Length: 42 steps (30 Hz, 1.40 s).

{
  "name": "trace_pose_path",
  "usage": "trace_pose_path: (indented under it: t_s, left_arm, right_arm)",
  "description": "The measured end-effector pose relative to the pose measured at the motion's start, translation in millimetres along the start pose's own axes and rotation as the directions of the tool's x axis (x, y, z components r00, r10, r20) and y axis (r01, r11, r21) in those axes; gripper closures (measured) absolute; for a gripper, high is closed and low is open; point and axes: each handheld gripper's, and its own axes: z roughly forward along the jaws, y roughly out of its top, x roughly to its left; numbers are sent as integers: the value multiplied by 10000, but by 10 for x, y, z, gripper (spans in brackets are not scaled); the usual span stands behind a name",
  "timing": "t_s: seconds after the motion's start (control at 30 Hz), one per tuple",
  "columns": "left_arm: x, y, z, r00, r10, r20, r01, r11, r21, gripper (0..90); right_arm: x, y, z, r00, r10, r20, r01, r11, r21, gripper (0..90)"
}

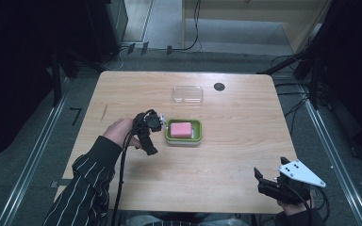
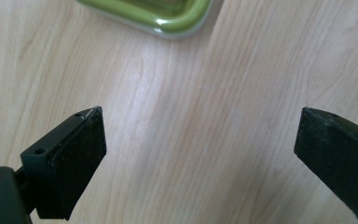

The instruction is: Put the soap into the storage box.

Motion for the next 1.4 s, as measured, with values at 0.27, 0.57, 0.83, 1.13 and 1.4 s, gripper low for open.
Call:
trace_pose_path:
  t_s: [0.27, 0.57, 0.83, 1.13, 1.4]
  left_arm:
    - [-146, -147, -37, 9995, -284, -121, 284, 9996, 47, 27]
    - [-313, -353, -13, 9977, -673, -62, 674, 9975, 219, 27]
    - [-449, -522, 16, 9951, -989, 0, 988, 9947, 300, 27]
    - [-565, -667, 72, 9871, -1597, 91, 1595, 9870, 181, 27]
    - [-598, -732, 116, 9704, -2406, 221, 2399, 9703, 313, 27]
  right_arm:
    - [-3, -2, -3, 10000, 18, 24, -18, 10000, -10, 135]
    - [0, -2, -5, 10000, -5, 30, 5, 10000, -6, 134]
    - [2, -1, -7, 10000, -27, 42, 27, 10000, -12, 135]
    - [3, -4, -11, 10000, -23, 71, 23, 10000, -44, 135]
    - [5, -5, -14, 10000, -64, 58, 64, 10000, -59, 135]
